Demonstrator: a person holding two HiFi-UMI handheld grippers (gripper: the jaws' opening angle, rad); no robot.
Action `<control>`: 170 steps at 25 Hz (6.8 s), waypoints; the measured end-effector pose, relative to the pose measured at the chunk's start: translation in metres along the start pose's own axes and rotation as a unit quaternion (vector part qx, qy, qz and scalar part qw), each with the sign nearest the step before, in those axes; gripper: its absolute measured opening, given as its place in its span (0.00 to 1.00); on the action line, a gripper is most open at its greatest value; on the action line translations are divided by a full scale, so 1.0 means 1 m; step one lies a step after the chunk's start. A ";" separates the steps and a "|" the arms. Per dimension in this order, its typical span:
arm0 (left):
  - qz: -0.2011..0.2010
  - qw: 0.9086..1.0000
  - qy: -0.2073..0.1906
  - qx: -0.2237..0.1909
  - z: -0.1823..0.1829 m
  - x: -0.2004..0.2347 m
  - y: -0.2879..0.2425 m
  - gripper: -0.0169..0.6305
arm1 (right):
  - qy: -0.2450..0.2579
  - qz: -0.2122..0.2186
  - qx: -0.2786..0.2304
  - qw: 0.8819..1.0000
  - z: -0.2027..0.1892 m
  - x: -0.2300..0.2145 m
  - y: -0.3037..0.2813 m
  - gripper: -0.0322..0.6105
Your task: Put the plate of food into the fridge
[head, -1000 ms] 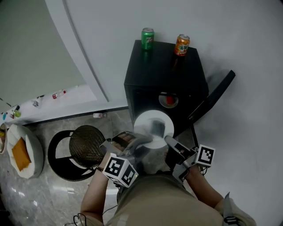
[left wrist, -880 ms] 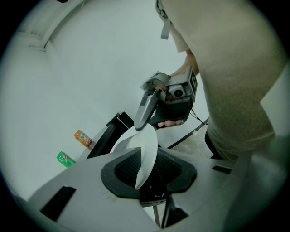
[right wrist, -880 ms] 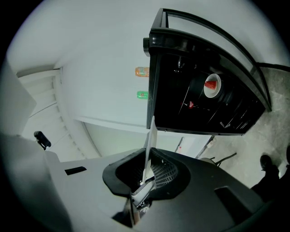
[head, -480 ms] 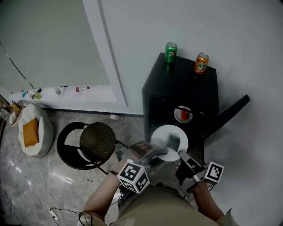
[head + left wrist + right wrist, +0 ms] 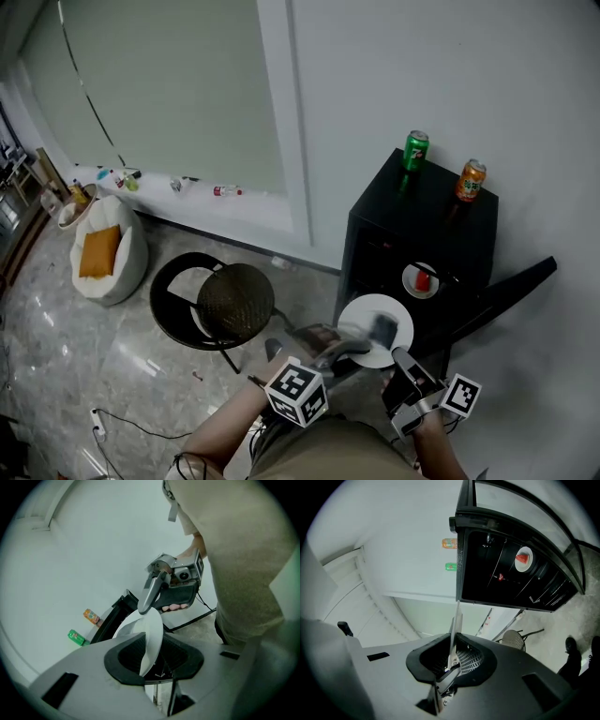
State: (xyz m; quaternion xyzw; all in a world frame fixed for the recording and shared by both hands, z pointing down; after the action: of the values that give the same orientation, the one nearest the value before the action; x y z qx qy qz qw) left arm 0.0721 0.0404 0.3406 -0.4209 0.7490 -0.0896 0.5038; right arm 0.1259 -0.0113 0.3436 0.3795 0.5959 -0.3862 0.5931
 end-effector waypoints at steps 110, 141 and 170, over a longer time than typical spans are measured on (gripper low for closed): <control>-0.086 0.994 0.062 0.012 -0.113 -0.082 -0.003 0.19 | -0.064 -0.101 -0.047 0.992 -0.058 -0.115 -0.057 0.11; -0.077 0.988 0.131 0.022 -0.166 -0.081 -0.049 0.28 | -0.104 -0.124 -0.073 0.984 -0.022 -0.175 -0.080 0.10; -0.080 0.975 0.203 0.030 -0.204 -0.121 -0.121 0.27 | -0.104 -0.124 -0.131 0.978 0.047 -0.283 -0.079 0.10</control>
State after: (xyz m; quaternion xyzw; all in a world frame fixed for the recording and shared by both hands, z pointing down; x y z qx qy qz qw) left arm -0.0148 -0.0080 0.5876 -0.4370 0.7969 -0.2355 0.3443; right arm 0.0756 -0.0856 0.6273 0.1796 0.6191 -0.4122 0.6439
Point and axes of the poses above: the fingertips, and each gripper's own axes: y backward along the fingers, x to its left, z out of its top, the point moved 1 cm from there along y, backward along the fingers, and after that the axes turned 8 degrees about -y, right-handed, at the moved point
